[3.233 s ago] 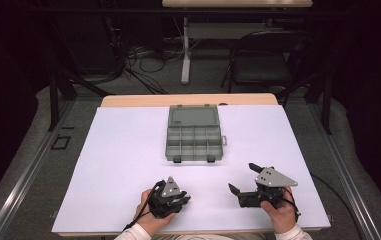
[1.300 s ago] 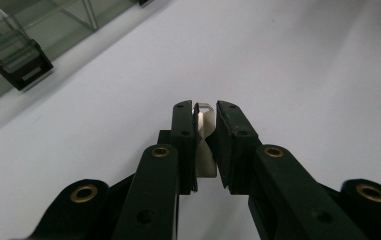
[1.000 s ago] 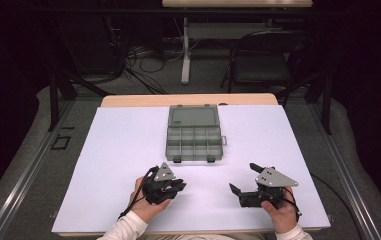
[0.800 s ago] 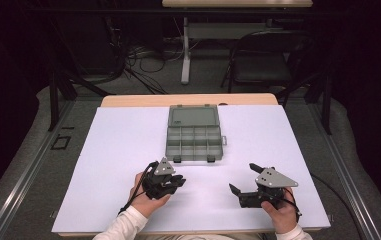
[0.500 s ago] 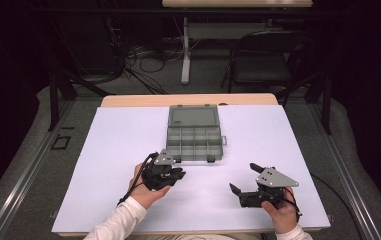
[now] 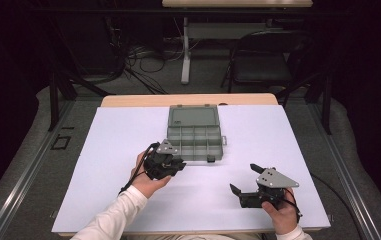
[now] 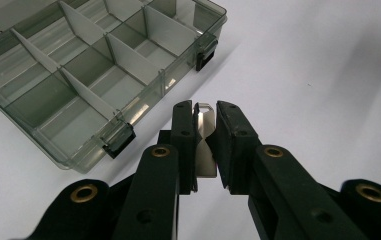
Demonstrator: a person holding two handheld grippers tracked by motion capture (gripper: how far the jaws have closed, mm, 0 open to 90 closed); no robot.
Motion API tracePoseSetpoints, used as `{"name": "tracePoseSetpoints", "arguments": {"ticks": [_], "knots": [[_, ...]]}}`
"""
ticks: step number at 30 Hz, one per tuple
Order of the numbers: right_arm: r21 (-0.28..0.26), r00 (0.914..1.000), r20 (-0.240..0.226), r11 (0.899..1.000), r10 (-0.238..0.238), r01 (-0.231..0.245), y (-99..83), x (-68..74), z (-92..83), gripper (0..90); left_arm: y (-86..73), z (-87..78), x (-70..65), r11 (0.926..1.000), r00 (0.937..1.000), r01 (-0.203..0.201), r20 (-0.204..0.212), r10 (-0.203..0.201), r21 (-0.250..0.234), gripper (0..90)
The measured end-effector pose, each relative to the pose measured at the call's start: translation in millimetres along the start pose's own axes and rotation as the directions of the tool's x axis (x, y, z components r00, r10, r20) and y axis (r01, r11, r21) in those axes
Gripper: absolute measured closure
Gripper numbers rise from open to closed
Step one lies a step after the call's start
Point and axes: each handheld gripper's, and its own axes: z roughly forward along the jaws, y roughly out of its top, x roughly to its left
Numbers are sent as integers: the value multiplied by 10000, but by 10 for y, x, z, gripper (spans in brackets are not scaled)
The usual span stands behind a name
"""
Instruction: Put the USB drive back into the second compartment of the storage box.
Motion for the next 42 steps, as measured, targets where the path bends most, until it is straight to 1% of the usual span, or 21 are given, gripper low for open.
{"name": "tracePoseSetpoints", "arguments": {"ticks": [1, 5, 7, 11, 19, 20, 21, 22, 23, 25, 27, 33, 36, 40, 42], "knots": [[0, 10000, 5, 10000, 6, -6, 0, -1, -2, 60, 24, 14, 13, 9999, 9999, -102, -34, 102, 81, 792], [2, 10000, 12, 10000, -25, 25, -1, 0, -1, 60, 58, 34, 22, 9999, 9999, -129, -96, 130, 115, 792], [3, 10000, 2, 10000, -27, 27, 0, 1, 0, 60, 79, 40, 40, 9997, 9997, -220, -131, 222, 140, 792], [18, 10000, -11, 10000, -57, 57, 1, 3, 2, 60, 124, 48, 71, 9998, 9995, -194, -234, 195, 50, 792], [18, 10000, -38, 10000, -90, 90, 1, 6, 11, 60, 209, 52, 138, 9998, 9993, -158, -328, 162, 100, 792], [17, 10000, -45, 10000, -86, 86, 2, 6, 11, 60, 225, 53, 152, 9997, 9991, -212, -358, 217, 142, 792], [16, 10000, -46, 10000, -80, 80, 2, 6, 10, 60, 255, 60, 176, 9996, 9986, -228, -465, 236, 175, 792], [16, 10000, -46, 10000, -80, 80, 2, 6, 10, 60, 255, 60, 176, 9996, 9986, -228, -465, 236, 175, 792], [17, 10000, -52, 10000, -84, 84, 1, 6, 10, 60, 288, 60, 203, 9993, 9979, -298, -565, 310, 232, 792], [26, 10000, -50, 10000, -80, 80, 1, 6, 10, 61, 302, 62, 215, 9994, 9978, -266, -597, 280, 233, 792], [18, 10000, -55, 10000, -73, 73, 1, 7, 10, 61, 345, 73, 249, 9991, 9967, -309, -746, 329, 275, 792], [26, 10000, -53, 10000, -82, 82, 0, 6, 8, 61, 399, 109, 301, 9986, 9951, -368, -905, 401, 383, 792], [34, 10000, -63, 10000, -73, 73, 0, 5, 8, 62, 424, 138, 324, 9983, 9932, -395, -1074, 440, 435, 792], [50, 9999, -79, 10000, -86, 87, 0, 5, 10, 64, 468, 160, 355, 9969, 9915, -520, -1159, 585, 586, 792], [51, 9999, -93, 9999, -100, 101, 0, 5, 11, 66, 486, 178, 366, 9966, 9902, -574, -1236, 643, 585, 792]]}}
